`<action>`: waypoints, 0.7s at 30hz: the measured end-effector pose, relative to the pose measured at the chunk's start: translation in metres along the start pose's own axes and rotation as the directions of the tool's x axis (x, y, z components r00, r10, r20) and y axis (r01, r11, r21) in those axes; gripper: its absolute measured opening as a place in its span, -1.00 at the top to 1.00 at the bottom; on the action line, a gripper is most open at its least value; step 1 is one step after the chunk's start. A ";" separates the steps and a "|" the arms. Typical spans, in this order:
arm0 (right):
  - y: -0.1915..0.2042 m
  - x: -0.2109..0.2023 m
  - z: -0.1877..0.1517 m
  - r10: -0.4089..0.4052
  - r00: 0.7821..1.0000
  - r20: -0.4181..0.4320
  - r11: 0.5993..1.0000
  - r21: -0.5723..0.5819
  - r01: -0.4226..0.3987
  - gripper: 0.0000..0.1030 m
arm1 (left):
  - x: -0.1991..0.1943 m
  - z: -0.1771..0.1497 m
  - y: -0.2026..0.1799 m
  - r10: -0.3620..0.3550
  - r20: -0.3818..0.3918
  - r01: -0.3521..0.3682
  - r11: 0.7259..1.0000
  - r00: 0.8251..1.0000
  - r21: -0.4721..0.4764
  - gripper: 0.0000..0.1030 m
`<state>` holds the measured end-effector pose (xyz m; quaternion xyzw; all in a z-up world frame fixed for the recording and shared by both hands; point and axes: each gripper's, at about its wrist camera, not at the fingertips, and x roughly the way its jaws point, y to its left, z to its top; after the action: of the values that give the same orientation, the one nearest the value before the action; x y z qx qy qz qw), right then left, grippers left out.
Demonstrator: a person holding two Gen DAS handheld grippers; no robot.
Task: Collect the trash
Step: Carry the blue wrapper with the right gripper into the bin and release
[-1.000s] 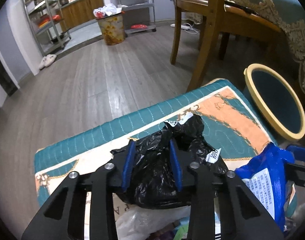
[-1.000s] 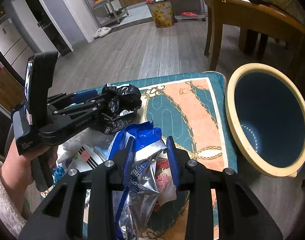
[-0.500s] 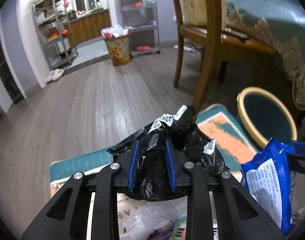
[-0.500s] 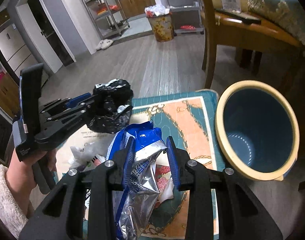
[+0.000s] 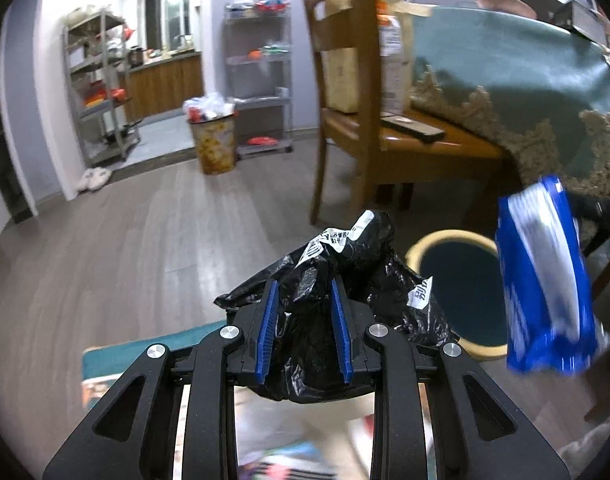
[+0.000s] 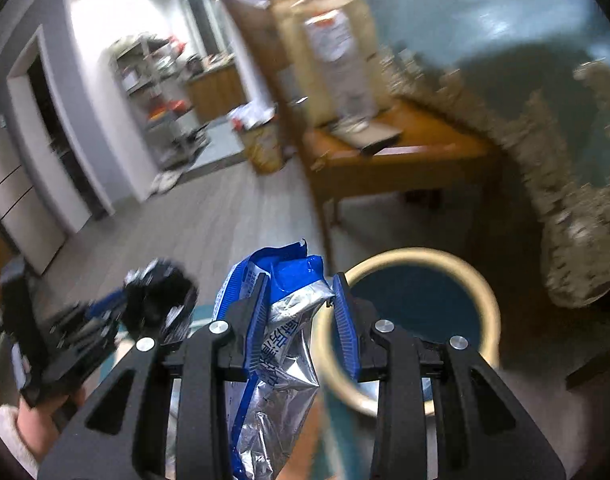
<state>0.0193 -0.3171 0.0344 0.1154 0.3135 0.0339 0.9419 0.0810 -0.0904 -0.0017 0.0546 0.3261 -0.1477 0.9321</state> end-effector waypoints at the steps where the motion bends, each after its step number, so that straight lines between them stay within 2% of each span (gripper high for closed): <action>1: -0.009 -0.001 0.005 -0.022 1.000 0.012 1.000 0.000 0.022 0.39 | 0.003 0.000 -0.006 -0.014 -0.004 0.014 1.000 1.000 0.003 0.46; 5: -0.051 0.002 0.016 -0.135 0.989 0.057 0.991 -0.006 0.136 0.39 | 0.020 0.002 -0.039 -0.061 -0.020 0.061 0.998 0.998 0.029 0.46; 8: -0.081 0.014 0.017 -0.203 0.978 0.055 0.979 0.017 0.203 0.39 | 0.037 0.002 -0.064 -0.097 -0.041 0.098 0.994 0.994 0.043 0.46; 14: -0.122 0.052 0.007 -0.269 0.963 -0.020 0.962 0.045 0.270 0.39 | 0.066 -0.007 -0.105 -0.164 -0.086 0.170 0.983 0.983 0.068 0.46; 21: -0.134 0.084 -0.010 -0.331 0.939 -0.091 0.943 -0.014 0.331 0.38 | 0.102 -0.019 -0.145 -0.198 -0.150 0.216 0.970 0.969 0.114 0.46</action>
<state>0.0798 -0.4338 -0.0545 0.0601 0.3714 -0.1199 0.9187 0.1004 -0.2491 -0.0816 0.0905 0.3832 -0.2609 0.8814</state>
